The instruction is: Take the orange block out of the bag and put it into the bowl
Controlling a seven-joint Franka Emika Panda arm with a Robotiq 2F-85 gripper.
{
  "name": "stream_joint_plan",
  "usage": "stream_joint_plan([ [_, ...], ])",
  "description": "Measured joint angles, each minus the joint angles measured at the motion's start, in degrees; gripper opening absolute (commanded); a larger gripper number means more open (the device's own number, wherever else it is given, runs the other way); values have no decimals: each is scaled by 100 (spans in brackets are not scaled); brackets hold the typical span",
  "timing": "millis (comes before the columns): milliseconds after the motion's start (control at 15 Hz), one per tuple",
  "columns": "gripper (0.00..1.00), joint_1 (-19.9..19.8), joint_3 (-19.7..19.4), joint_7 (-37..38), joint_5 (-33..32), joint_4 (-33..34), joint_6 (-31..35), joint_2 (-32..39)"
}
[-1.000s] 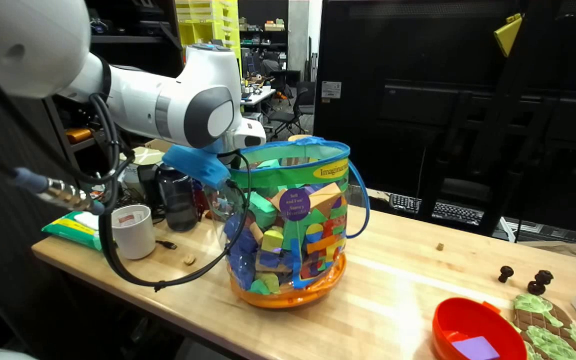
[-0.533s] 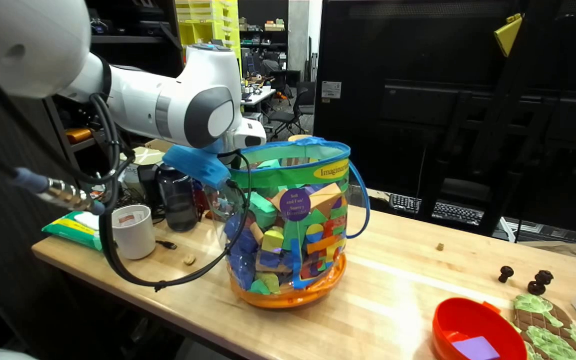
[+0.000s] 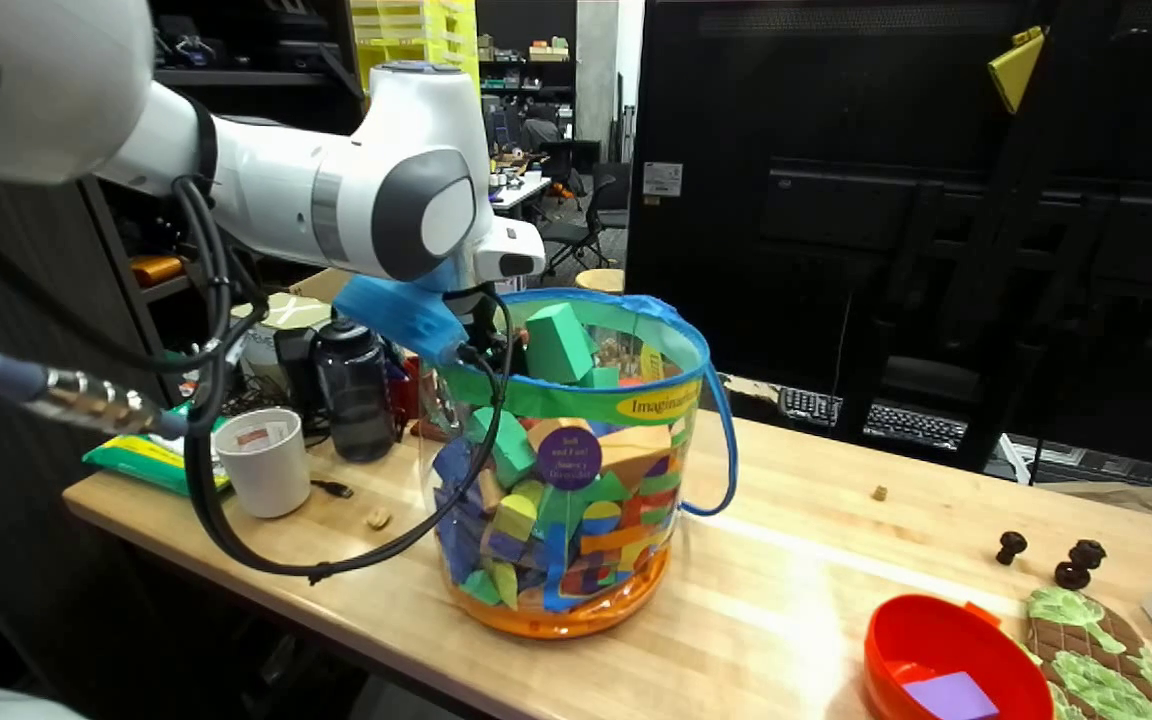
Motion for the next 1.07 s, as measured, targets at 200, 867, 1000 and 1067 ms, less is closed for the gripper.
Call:
stream_joint_plan([
  [200, 100, -160, 23, 251, -232, 6, -3, -260],
  [867, 100, -604, 112, 741, -566, 23, -3, -911],
  [1000, 100, -690, 113, 765, -574, 22, -2, -957],
  [1067, 100, -736, 113, 777, -586, 22, 4, -971],
])
